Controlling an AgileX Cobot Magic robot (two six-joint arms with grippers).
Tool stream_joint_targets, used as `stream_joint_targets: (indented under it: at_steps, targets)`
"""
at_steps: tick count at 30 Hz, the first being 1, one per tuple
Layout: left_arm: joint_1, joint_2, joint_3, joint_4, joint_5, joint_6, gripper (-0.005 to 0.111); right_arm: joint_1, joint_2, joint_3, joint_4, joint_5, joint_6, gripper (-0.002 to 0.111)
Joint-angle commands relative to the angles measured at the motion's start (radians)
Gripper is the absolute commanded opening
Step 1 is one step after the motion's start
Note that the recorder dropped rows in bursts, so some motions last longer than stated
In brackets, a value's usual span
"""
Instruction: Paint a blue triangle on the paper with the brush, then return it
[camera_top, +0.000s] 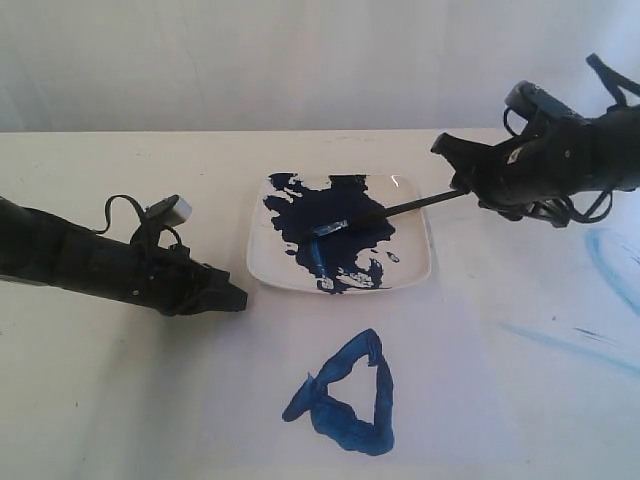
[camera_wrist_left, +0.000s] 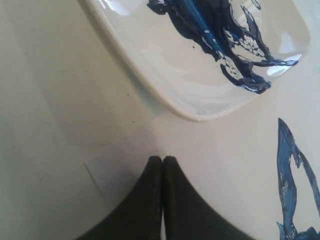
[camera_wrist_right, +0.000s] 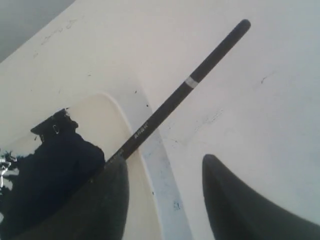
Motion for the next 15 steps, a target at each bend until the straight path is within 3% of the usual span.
stream_joint_targets:
  at_steps: [1, 6, 11, 15]
  targets:
    - [-0.006, 0.017, 0.006, 0.001, -0.001, -0.011, 0.0, -0.005, -0.117, 0.068, -0.011, 0.037, -0.155, 0.037]
    - [-0.006, 0.017, 0.006, 0.001, -0.001, -0.011, 0.0, -0.005, -0.362, 0.208, -0.016, 0.021, -0.235, 0.022]
    - [-0.006, 0.017, 0.006, 0.001, -0.001, -0.011, 0.0, -0.005, -0.658, 0.357, -0.016, 0.005, -0.323, 0.0]
    - [-0.006, 0.017, 0.006, 0.001, -0.001, -0.011, 0.0, -0.005, -0.86, 0.469, -0.016, 0.008, -0.39, 0.0]
